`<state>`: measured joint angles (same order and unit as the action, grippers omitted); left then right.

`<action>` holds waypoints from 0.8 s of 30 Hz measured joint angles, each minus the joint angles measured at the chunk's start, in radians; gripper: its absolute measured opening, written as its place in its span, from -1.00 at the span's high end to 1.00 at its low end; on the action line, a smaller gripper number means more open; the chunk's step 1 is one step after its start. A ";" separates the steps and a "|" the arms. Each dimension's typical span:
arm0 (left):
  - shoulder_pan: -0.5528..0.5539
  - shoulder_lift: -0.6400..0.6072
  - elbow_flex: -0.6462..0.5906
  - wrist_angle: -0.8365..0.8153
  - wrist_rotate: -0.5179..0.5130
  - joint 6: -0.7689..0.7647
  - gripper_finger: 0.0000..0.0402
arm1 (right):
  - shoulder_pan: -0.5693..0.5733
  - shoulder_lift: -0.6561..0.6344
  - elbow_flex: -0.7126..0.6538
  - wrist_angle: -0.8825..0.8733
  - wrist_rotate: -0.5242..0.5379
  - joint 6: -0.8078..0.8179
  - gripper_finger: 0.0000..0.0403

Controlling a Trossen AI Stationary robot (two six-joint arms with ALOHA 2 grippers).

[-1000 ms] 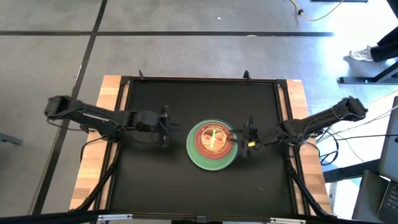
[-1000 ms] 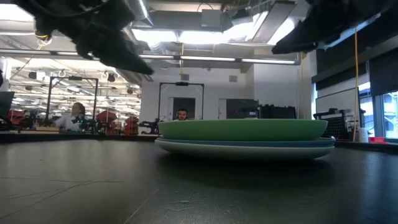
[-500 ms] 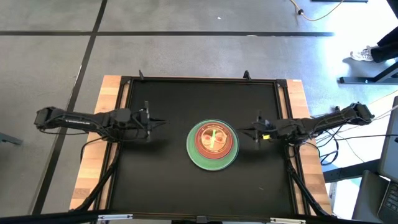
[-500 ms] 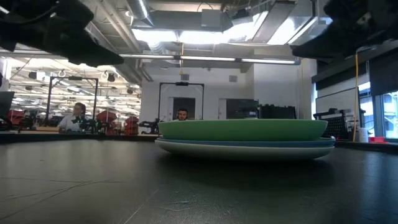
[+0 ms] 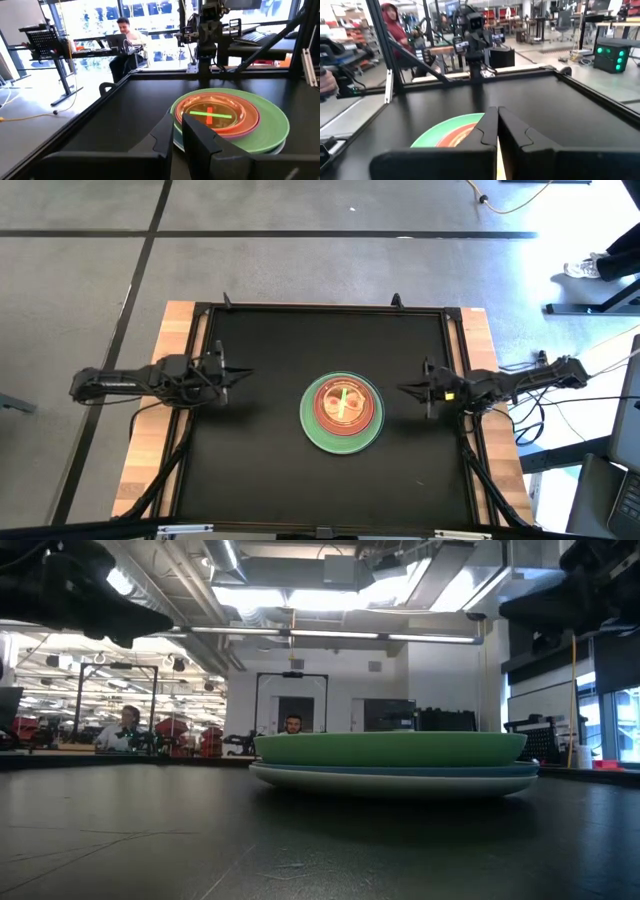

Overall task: Stack plastic plates
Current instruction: Return to Home Position

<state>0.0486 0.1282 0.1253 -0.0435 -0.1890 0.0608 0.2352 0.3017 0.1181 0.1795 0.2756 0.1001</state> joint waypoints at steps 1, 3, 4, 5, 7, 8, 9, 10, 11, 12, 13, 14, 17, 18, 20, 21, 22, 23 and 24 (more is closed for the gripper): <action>0.000 -0.028 0.000 -0.026 0.000 -0.003 0.84 | 0.000 -0.019 -0.009 0.000 0.000 0.000 0.98; 0.000 -0.083 0.000 -0.066 0.000 -0.008 0.84 | 0.000 -0.057 -0.028 -0.001 0.000 0.000 0.98; 0.000 -0.112 0.000 -0.082 0.000 -0.010 0.84 | 0.000 -0.074 -0.036 0.000 0.000 0.000 0.98; 0.000 -0.129 0.000 -0.095 0.000 -0.016 0.84 | 0.000 -0.090 -0.045 -0.001 0.000 0.000 0.98; 0.000 -0.126 0.002 -0.099 0.000 -0.025 0.84 | 0.000 -0.114 -0.061 -0.001 0.000 0.000 0.98; 0.000 -0.126 0.001 -0.106 0.000 -0.025 0.84 | 0.000 -0.125 -0.069 -0.002 0.000 0.000 0.98; -0.001 -0.126 0.001 -0.101 0.000 -0.025 0.84 | 0.000 -0.134 -0.076 -0.002 0.000 0.001 0.98; 0.000 -0.126 -0.002 -0.097 0.000 -0.025 0.84 | 0.000 -0.143 -0.083 0.005 0.001 0.001 0.97; 0.001 -0.126 -0.009 -0.091 0.000 -0.027 0.84 | 0.000 -0.152 -0.091 0.006 0.001 0.001 0.97; 0.001 -0.126 -0.022 -0.090 0.000 -0.030 0.84 | 0.000 -0.158 -0.098 0.006 0.001 0.002 0.97; 0.001 -0.126 -0.035 -0.087 0.000 -0.033 0.84 | 0.000 -0.164 -0.104 0.008 0.001 0.004 0.97; 0.001 -0.126 -0.046 -0.075 0.000 -0.035 0.84 | 0.000 -0.171 -0.111 0.004 0.002 0.006 0.97; 0.002 -0.126 -0.091 0.038 0.001 -0.044 0.84 | 0.000 -0.176 -0.111 0.003 0.002 0.017 0.97; 0.002 -0.126 -0.114 0.065 0.006 -0.051 0.84 | 0.000 -0.176 -0.111 0.005 0.002 0.017 0.97; 0.003 -0.125 -0.118 0.087 0.042 -0.047 0.84 | 0.000 -0.175 -0.111 0.004 0.002 0.018 0.97; 0.004 -0.126 -0.118 0.097 0.048 -0.039 0.84 | 0.000 -0.175 -0.111 0.002 0.003 0.018 0.97; 0.004 -0.126 -0.117 0.099 0.049 -0.035 0.84 | 0.000 -0.175 -0.111 -0.008 0.003 0.018 0.97; 0.004 -0.126 -0.118 0.089 0.048 -0.033 0.84 | 0.000 -0.175 -0.111 -0.025 0.003 0.018 0.97; 0.003 -0.126 -0.118 0.077 0.049 -0.033 0.84 | 0.000 -0.174 -0.111 -0.040 0.004 0.019 0.97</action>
<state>0.0521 0.0022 0.0074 0.0331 -0.1398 0.0277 0.2350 0.1272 0.0067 0.1397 0.2795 0.1191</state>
